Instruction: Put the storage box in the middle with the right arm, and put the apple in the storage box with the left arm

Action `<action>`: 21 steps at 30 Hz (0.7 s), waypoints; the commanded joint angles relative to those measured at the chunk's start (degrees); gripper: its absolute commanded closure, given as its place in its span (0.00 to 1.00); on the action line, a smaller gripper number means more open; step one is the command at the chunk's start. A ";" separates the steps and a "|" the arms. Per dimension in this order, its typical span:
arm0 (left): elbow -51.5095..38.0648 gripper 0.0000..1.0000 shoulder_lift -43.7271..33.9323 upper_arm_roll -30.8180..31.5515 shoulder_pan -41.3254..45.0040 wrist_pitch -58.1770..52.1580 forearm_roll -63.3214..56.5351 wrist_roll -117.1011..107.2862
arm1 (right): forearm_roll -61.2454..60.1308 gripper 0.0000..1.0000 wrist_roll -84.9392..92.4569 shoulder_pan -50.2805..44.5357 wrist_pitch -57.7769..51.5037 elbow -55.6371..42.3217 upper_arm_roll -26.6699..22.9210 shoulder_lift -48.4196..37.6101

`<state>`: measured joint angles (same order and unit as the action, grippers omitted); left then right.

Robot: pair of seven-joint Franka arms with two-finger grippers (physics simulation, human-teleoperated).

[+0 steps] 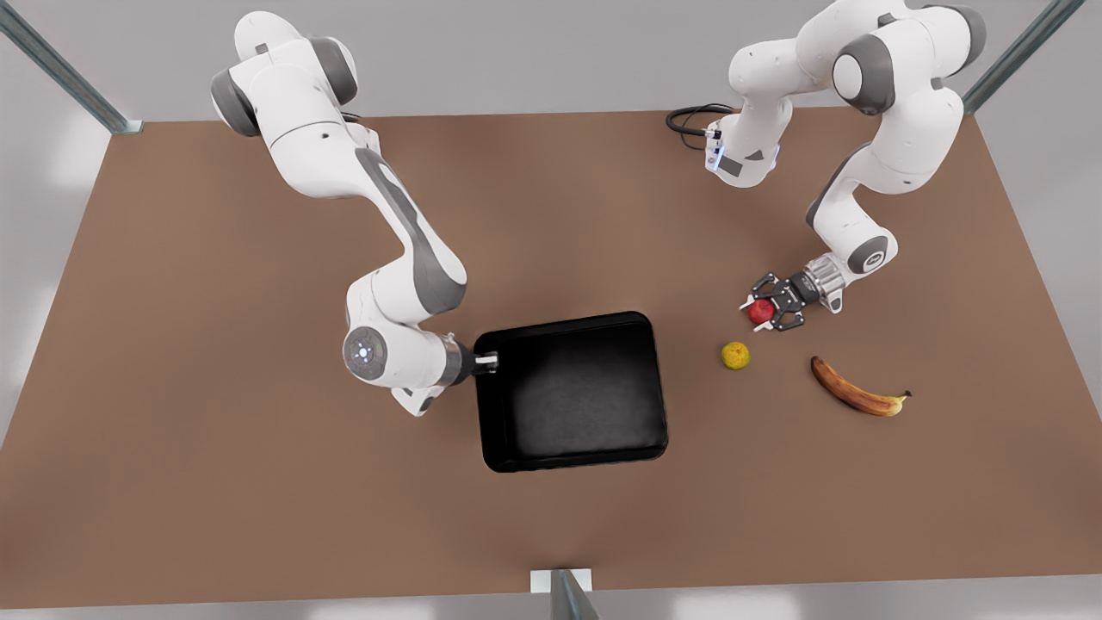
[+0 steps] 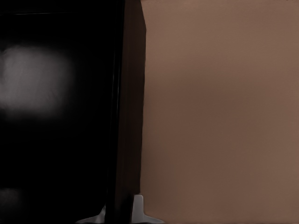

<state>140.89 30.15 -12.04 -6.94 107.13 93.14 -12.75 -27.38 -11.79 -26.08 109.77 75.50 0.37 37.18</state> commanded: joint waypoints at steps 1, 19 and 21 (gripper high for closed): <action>0.00 0.50 0.00 0.00 0.00 0.10 0.38 0.01 | -0.04 0.00 0.01 0.07 0.00 -0.09 -0.02 0.00; -13.09 0.61 -12.75 28.39 0.35 30.94 -0.42 -33.56 | 30.99 0.00 10.56 22.30 -15.46 24.96 -0.82 -42.37; -17.13 0.61 -11.16 34.45 0.44 39.20 1.52 -39.98 | 30.99 0.00 10.56 22.39 -16.43 24.96 -0.81 -42.28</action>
<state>122.28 19.75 24.69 -6.28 149.86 91.24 -54.33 3.60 -1.23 -5.40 93.37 100.46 -0.45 -5.05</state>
